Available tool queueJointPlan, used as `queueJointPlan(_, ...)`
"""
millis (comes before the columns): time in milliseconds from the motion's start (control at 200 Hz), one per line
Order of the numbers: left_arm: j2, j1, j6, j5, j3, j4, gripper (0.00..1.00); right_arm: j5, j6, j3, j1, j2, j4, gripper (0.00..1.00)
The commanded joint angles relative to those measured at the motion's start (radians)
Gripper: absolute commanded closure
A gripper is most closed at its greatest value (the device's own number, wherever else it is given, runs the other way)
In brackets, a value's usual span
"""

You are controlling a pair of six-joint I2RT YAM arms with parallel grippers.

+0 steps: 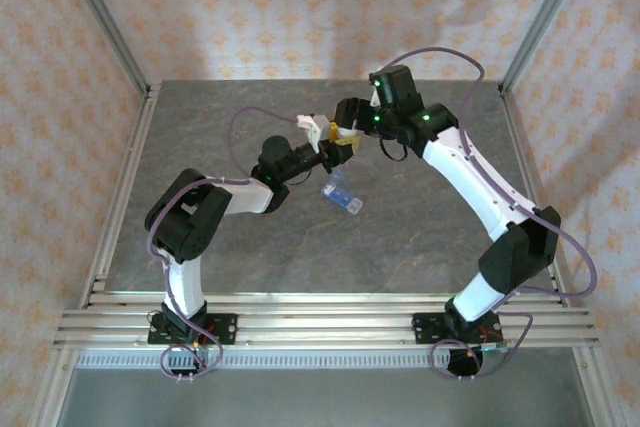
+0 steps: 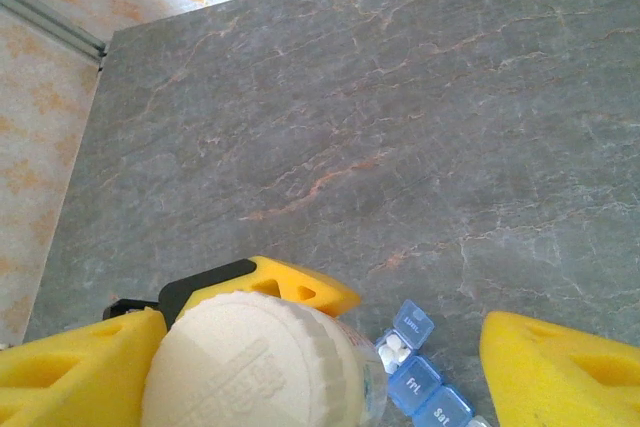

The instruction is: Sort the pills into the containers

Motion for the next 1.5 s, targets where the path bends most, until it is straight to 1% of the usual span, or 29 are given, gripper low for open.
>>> queueJointPlan(0,-0.023,0.015,-0.021,0.028,0.039,0.071,1.0,-0.038,-0.045,0.003,-0.026,-0.064,0.008,0.19)
queueJointPlan(175,-0.016,0.022,-0.046,0.061,0.055,0.071,1.0,-0.143,-0.106,-0.032,-0.072,-0.093,0.055,0.19)
queueJointPlan(235,-0.012,0.024,-0.062,0.075,0.063,0.072,1.0,-0.202,-0.131,-0.044,-0.1,-0.092,0.074,0.19)
queueJointPlan(305,-0.01,0.027,-0.078,0.093,0.069,0.071,1.0,-0.24,-0.134,-0.061,-0.128,-0.089,0.09,0.19)
queueJointPlan(390,-0.007,0.028,-0.094,0.111,0.075,0.072,1.0,-0.261,-0.112,-0.076,-0.144,-0.092,0.12,0.19)
queueJointPlan(571,-0.007,0.034,-0.12,0.137,0.089,0.073,1.0,-0.3,-0.052,-0.062,-0.144,-0.078,0.156,0.2)
queueJointPlan(601,0.022,0.034,-0.125,0.139,0.09,0.074,1.0,-0.31,-0.039,-0.059,-0.143,-0.077,0.167,0.2)
queueJointPlan(736,0.03,0.035,-0.136,0.146,0.092,0.074,1.0,-0.341,0.009,-0.048,-0.141,-0.064,0.202,0.2)
queueJointPlan(1236,0.036,0.036,-0.144,0.151,0.099,0.075,1.0,-0.329,0.007,-0.012,-0.086,-0.025,0.194,0.22)
queueJointPlan(1366,0.036,0.036,-0.144,0.149,0.099,0.075,1.0,-0.297,-0.016,-0.001,-0.084,-0.025,0.163,0.22)
queueJointPlan(1491,0.037,0.037,-0.146,0.149,0.1,0.075,1.0,-0.241,-0.039,0.013,-0.084,-0.026,0.129,0.22)
